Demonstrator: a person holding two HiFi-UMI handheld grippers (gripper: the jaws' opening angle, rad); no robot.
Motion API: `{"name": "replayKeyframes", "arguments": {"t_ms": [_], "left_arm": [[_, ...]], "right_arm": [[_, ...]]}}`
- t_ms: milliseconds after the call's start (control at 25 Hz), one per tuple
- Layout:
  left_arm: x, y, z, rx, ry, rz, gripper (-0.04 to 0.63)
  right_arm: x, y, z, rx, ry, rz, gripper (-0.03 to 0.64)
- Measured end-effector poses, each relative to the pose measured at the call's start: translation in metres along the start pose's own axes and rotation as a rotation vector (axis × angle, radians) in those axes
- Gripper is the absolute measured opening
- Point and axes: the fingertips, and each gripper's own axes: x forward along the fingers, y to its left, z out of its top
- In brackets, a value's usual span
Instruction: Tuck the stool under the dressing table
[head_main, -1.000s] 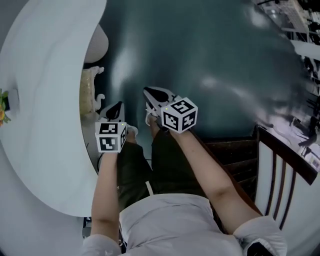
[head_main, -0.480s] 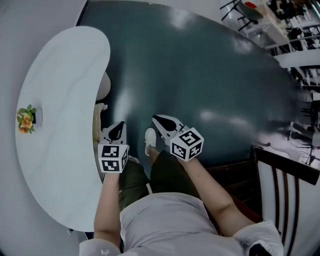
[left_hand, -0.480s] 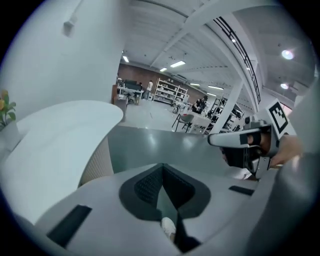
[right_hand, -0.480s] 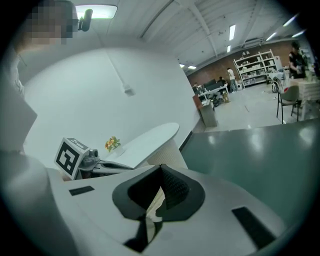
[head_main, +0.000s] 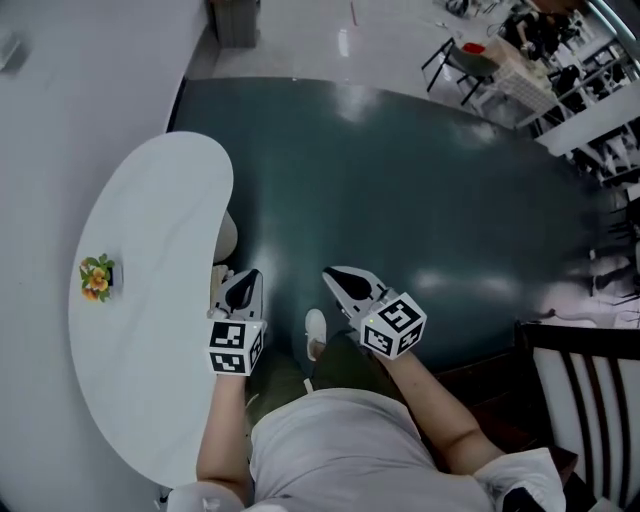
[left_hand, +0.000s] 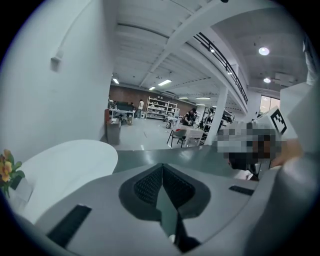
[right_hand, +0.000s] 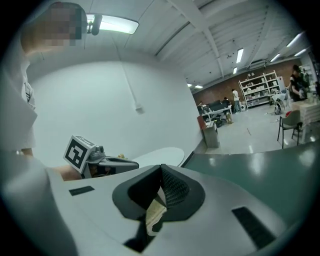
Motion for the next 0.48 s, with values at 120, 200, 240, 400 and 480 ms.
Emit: {"name": "replayKeyframes", "arguments": {"t_ms": [120,200,240,400,480], "left_arm": [[-0.017,-0.016,0.026,0.052,-0.020,-0.024,0.003],[-0.029,-0.024,0.042,0.082,-0.043,-0.028,0.003],[-0.035,-0.027,0.049,0.091,-0.058,-0.027,0.003],[-0.054,-0.035,0.075,0.113,-0.123,-0.029,0.003],[-0.061,-0.041,0.085,0.124,-0.147,-0.035,0.005]], "right_arm": [[-0.018,0.012,0.027,-0.049,-0.033,0.001,0.009],[-0.028,0.020,0.040,-0.078,-0.044,-0.003,0.009],[-0.033,0.023,0.046,-0.090,-0.049,-0.005,0.009],[-0.046,0.039,0.065,-0.123,-0.090,-0.004,0.009],[-0.055,0.046,0.073,-0.139,-0.110,0.000,0.009]]}}
